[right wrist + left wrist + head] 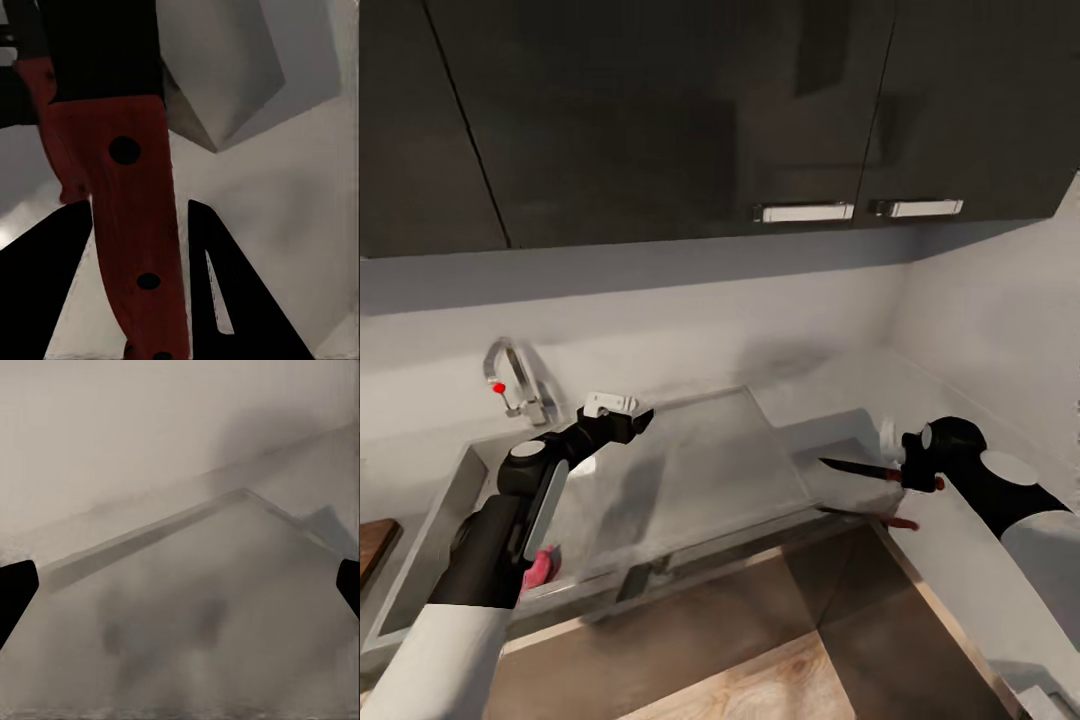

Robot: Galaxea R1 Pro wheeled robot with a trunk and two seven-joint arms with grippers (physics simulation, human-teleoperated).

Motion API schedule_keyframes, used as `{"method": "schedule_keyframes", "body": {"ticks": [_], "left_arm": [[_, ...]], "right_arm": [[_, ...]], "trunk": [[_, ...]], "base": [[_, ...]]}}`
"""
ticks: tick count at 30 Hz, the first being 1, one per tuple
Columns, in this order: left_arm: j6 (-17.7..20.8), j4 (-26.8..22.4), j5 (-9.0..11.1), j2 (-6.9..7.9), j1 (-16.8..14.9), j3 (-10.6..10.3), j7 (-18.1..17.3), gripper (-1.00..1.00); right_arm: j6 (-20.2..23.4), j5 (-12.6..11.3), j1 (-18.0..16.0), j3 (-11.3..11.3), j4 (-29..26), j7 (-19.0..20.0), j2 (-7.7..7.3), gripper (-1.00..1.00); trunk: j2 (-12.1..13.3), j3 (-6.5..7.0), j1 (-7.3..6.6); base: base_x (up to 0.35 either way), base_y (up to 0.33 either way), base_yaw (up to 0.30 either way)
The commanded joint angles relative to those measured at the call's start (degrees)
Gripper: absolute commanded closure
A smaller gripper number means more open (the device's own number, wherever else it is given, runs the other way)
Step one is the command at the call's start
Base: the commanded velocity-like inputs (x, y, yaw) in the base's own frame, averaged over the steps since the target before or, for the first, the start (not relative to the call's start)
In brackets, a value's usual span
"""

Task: In the kitchen, take the Vidalia onion out of the sink, dice it on the chopping board with the paring knife, put the diced onion into the bowl on the countertop, then place both the paring knife and the chopping board into the sink.

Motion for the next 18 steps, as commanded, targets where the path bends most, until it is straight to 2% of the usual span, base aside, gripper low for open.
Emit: {"method": "schedule_keyframes", "body": {"ticks": [1, 3, 6, 9, 15, 18], "left_arm": [[0.4, -0.2, 0.2, 0.02, -0.1, 0.0, -0.3, -1.0], [0.6, -0.3, 0.2, 0.04, -0.1, 0.0, -0.6, -1.0], [0.7, -0.4, 0.2, 0.04, -0.1, 0.0, -0.7, -1.0], [0.7, -0.4, 0.2, 0.04, -0.1, 0.0, -0.7, -1.0], [0.7, -0.4, 0.2, 0.09, -0.1, 0.1, -0.7, -1.0], [0.7, -0.5, 0.2, 0.14, -0.1, 0.1, -0.7, -1.0]], "right_arm": [[0.6, 0.0, -0.1, 0.2, -0.6, -0.8, -0.06, 1.0], [0.6, 0.0, -0.1, -0.8, -1.8, -3.7, -0.06, 1.0], [0.6, -0.1, -0.1, -2.0, -3.1, -5.4, -0.06, 1.0], [0.6, -0.1, -0.1, -4.3, -6.0, -6.3, -0.04, 1.0], [1.4, -0.3, -0.1, -6.8, -7.9, -6.7, 0.02, 1.0], [1.7, -0.4, -0.1, -9.4, -8.8, -7.8, 0.05, 1.0]], "trunk": [[-0.1, -0.04, 0.01], [-0.1, 0.15, 0.01], [-0.1, 0.42, 0.01], [-0.1, 0.61, 0.01], [-0.1, 0.67, 0.01], [-0.1, 0.68, 0.01]], "base": [[-0.307, 0.158, 0.0], [-0.271, 0.215, 0.0], [-0.247, 0.238, 0.0], [-0.217, 0.261, 0.0], [-0.181, 0.28, 0.0], [-0.168, 0.284, 0.0]]}}
